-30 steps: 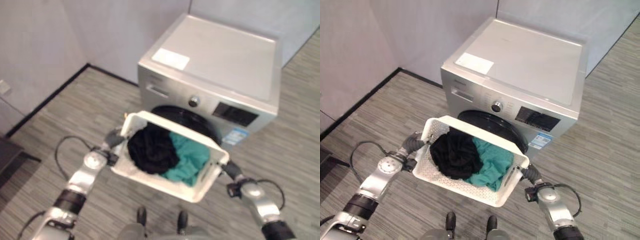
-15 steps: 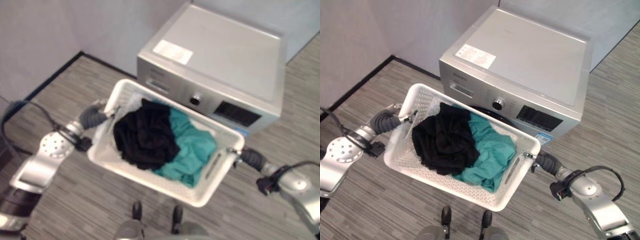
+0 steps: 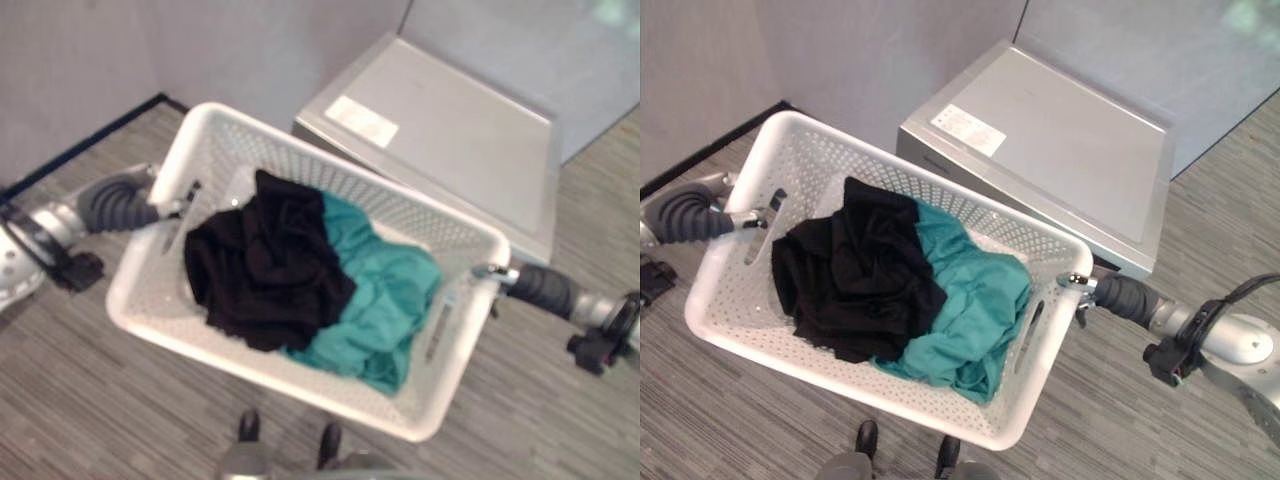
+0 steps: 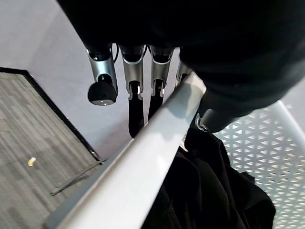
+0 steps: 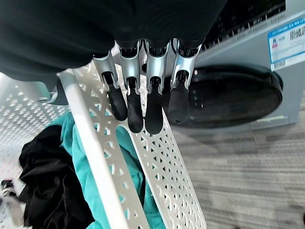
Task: Grab the laundry basket,head to the washer,open it,put in the laundry and shut it.
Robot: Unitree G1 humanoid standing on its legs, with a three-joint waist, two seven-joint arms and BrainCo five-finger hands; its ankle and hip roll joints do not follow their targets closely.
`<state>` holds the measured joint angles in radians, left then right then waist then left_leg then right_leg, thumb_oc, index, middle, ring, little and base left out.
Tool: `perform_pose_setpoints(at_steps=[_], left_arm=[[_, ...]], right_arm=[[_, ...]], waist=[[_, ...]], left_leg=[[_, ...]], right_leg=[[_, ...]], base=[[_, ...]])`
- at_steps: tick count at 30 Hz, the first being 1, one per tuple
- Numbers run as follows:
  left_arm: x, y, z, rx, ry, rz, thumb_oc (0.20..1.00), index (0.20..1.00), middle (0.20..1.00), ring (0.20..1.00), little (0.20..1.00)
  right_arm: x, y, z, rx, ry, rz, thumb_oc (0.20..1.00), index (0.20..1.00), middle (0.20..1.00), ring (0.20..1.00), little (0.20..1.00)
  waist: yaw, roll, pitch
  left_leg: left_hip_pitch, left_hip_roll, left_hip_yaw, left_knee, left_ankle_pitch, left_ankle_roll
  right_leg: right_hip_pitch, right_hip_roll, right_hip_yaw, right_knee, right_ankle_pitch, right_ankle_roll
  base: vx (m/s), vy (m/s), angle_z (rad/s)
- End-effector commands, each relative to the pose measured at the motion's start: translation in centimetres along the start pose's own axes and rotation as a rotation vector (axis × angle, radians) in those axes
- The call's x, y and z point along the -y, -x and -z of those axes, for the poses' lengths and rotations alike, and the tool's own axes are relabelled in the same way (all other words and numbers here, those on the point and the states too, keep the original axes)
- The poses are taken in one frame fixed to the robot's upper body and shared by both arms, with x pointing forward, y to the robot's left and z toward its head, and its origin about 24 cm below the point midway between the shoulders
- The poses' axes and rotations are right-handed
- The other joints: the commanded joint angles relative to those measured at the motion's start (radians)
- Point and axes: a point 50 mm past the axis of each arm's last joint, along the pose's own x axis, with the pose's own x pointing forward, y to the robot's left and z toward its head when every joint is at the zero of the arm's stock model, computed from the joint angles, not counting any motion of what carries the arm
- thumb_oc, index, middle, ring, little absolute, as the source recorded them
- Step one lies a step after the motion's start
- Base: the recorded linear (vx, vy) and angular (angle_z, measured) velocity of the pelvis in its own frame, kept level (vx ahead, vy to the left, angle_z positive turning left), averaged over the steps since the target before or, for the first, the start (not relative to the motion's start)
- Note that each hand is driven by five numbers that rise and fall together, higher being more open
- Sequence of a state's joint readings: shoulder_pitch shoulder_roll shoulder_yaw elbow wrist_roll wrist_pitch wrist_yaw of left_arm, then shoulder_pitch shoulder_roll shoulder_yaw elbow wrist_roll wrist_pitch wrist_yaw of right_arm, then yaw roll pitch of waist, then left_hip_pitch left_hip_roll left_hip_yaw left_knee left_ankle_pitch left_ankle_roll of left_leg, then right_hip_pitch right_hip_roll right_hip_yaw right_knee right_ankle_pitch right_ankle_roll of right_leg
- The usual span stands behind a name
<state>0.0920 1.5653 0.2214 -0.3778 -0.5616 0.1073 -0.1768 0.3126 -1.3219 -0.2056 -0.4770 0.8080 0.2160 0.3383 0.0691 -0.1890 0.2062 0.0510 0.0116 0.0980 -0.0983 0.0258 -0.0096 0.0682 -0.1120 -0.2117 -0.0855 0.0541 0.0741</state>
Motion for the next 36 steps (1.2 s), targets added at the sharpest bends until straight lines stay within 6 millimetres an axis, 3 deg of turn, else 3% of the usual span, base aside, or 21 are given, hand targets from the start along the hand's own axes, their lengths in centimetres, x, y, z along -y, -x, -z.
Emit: perform_pose_setpoints(at_steps=[1, 6, 10, 12, 17, 21, 22, 23, 25, 26, 28, 30, 33, 34, 36], left_arm=[[0.1, 0.2, -3.7, 0.238, 0.092, 0.014, 0.200, 0.200, 0.200, 0.200, 0.200], [-1.4, -0.6, -5.8, 0.335, 0.090, -0.058, 0.200, 0.200, 0.200, 0.200, 0.200], [-2.6, -3.0, -7.2, 0.389, 0.074, -0.090, 0.200, 0.200, 0.200, 0.200, 0.200], [-3.3, -4.8, -8.5, 0.424, 0.061, -0.098, 0.200, 0.200, 0.200, 0.200, 0.200], [-4.5, -7.7, -9.4, 0.430, 0.111, -0.133, 0.200, 0.200, 0.200, 0.200, 0.200], [-4.6, -9.7, -9.8, 0.427, 0.156, -0.150, 0.200, 0.200, 0.200, 0.200, 0.200], [-4.4, -11.2, -10.4, 0.434, 0.198, -0.163, 0.200, 0.200, 0.200, 0.200, 0.200], [-4.4, -11.8, -10.4, 0.434, 0.224, -0.172, 0.200, 0.200, 0.200, 0.200, 0.200], [-4.7, -12.4, -10.2, 0.423, 0.245, -0.187, 0.200, 0.200, 0.200, 0.200, 0.200], [-5.0, -13.0, -10.5, 0.416, 0.255, -0.200, 0.200, 0.200, 0.200, 0.200, 0.200], [-5.3, -14.2, -10.5, 0.396, 0.300, -0.219, 0.200, 0.200, 0.200, 0.200, 0.200], [-5.4, -15.2, -10.2, 0.387, 0.367, -0.243, 0.200, 0.200, 0.200, 0.200, 0.200], [-5.7, -15.9, -10.7, 0.390, 0.398, -0.259, 0.200, 0.200, 0.200, 0.200, 0.200], [-5.2, -16.8, -11.1, 0.379, 0.416, -0.250, 0.200, 0.200, 0.200, 0.200, 0.200], [-5.1, -17.0, -10.8, 0.368, 0.438, -0.249, 0.200, 0.200, 0.200, 0.200, 0.200]], right_arm=[[1.9, 0.9, -7.7, 0.507, 0.041, 0.086, 0.200, 0.200, 0.200, 0.200, 0.200], [3.5, 0.8, -9.8, 0.601, 0.111, 0.201, 0.200, 0.200, 0.200, 0.200, 0.200], [4.8, 0.3, -11.7, 0.623, 0.180, 0.274, 0.200, 0.200, 0.200, 0.200, 0.200], [6.0, 0.2, -12.3, 0.641, 0.188, 0.344, 0.200, 0.200, 0.200, 0.200, 0.200], [7.6, -1.1, -12.6, 0.638, 0.147, 0.417, 0.200, 0.200, 0.200, 0.200, 0.200], [8.0, -1.7, -12.3, 0.616, 0.123, 0.445, 0.200, 0.200, 0.200, 0.200, 0.200], [8.1, -2.2, -12.5, 0.604, 0.119, 0.445, 0.200, 0.200, 0.200, 0.200, 0.200], [8.2, -2.6, -12.8, 0.609, 0.117, 0.444, 0.200, 0.200, 0.200, 0.200, 0.200], [8.5, -2.9, -13.2, 0.617, 0.114, 0.450, 0.200, 0.200, 0.200, 0.200, 0.200], [8.9, -3.1, -13.7, 0.622, 0.111, 0.465, 0.200, 0.200, 0.200, 0.200, 0.200], [9.7, -4.2, -14.2, 0.623, 0.091, 0.500, 0.200, 0.200, 0.200, 0.200, 0.200], [10.4, -5.5, -14.0, 0.593, 0.064, 0.529, 0.200, 0.200, 0.200, 0.200, 0.200], [11.2, -5.7, -14.9, 0.589, 0.077, 0.559, 0.200, 0.200, 0.200, 0.200, 0.200], [12.2, -5.3, -15.5, 0.588, 0.074, 0.611, 0.200, 0.200, 0.200, 0.200, 0.200], [12.5, -5.3, -15.7, 0.587, 0.069, 0.619, 0.200, 0.200, 0.200, 0.200, 0.200]], waist=[[-0.019, 0.065, -0.084], [-0.068, 0.102, -0.093], [-0.093, 0.150, -0.100], [-0.082, 0.153, -0.102], [-0.081, 0.158, -0.099], [-0.089, 0.173, -0.093], [-0.102, 0.191, -0.068], [-0.113, 0.203, -0.057], [-0.119, 0.209, -0.049], [-0.128, 0.212, -0.050], [-0.142, 0.204, -0.059], [-0.155, 0.203, -0.058], [-0.163, 0.199, -0.064], [-0.166, 0.189, -0.087], [-0.171, 0.200, -0.091]], left_leg=[[0.075, 0.082, 0.038, 0.062, -0.142, -0.014], [0.087, 0.067, 0.052, 0.049, -0.139, -0.011], [0.091, 0.057, 0.059, 0.041, -0.139, -0.011], [0.090, 0.055, 0.072, 0.044, -0.141, -0.010], [0.085, 0.040, 0.087, 0.051, -0.152, 0.002], [0.086, 0.024, 0.068, 0.055, -0.164, 0.023], [0.102, 0.028, 0.049, 0.063, -0.175, 0.043], [0.107, 0.033, 0.048, 0.066, -0.177, 0.048], [0.120, 0.035, 0.053, 0.067, -0.186, 0.049], [0.142, 0.029, 0.059, 0.060, -0.196, 0.045], [0.181, 0.015, 0.060, 0.048, -0.220, 0.033], [0.219, 0.023, 0.061, 0.052, -0.242, 0.018], [0.234, 0.025, 0.062, 0.074, -0.267, 0.008], [0.231, 0.048, 0.066, 0.137, -0.277, -0.009], [0.225, 0.081, 0.070, 0.200, -0.268, -0.030]], right_leg=[[-0.052, -0.089, -0.033, 0.118, -0.019, 0.121], [-0.061, -0.097, -0.015, 0.121, -0.007, 0.126], [-0.070, -0.101, -0.009, 0.122, -0.005, 0.126], [-0.082, -0.104, -0.007, 0.126, 0.001, 0.128], [-0.101, -0.115, 0.003, 0.142, 0.017, 0.139], [-0.140, -0.116, 0.032, 0.248, 0.000, 0.144], [-0.198, -0.098, 0.064, 0.410, -0.004, 0.146], [-0.245, -0.086, 0.075, 0.474, -0.001, 0.147], [-0.281, -0.084, 0.060, 0.493, -0.001, 0.148], [-0.296, -0.084, 0.032, 0.453, -0.013, 0.138], [-0.300, -0.080, -0.022, 0.255, 0.000, 0.121], [-0.342, -0.080, -0.056, 0.119, 0.070, 0.138], [-0.334, -0.088, -0.067, 0.122, 0.087, 0.136], [-0.300, -0.089, -0.079, 0.124, 0.086, 0.112], [-0.281, -0.075, -0.094, 0.134, 0.069, 0.098]], base=[[0.00, 0.036, -0.22], [0.03, 0.066, -0.23], [0.05, 0.034, -0.10], [0.05, 0.030, -0.16], [0.03, 0.047, -0.19], [0.03, 0.099, -0.03], [0.01, 0.117, -0.09], [0.04, 0.135, -0.11], [0.08, 0.032, -0.09], [0.27, -0.072, -0.15], [0.34, -0.134, -0.20], [0.32, -0.177, -0.10], [0.25, -0.160, 0.05], [0.20, -0.159, 0.26], [0.32, -0.283, 0.53]])
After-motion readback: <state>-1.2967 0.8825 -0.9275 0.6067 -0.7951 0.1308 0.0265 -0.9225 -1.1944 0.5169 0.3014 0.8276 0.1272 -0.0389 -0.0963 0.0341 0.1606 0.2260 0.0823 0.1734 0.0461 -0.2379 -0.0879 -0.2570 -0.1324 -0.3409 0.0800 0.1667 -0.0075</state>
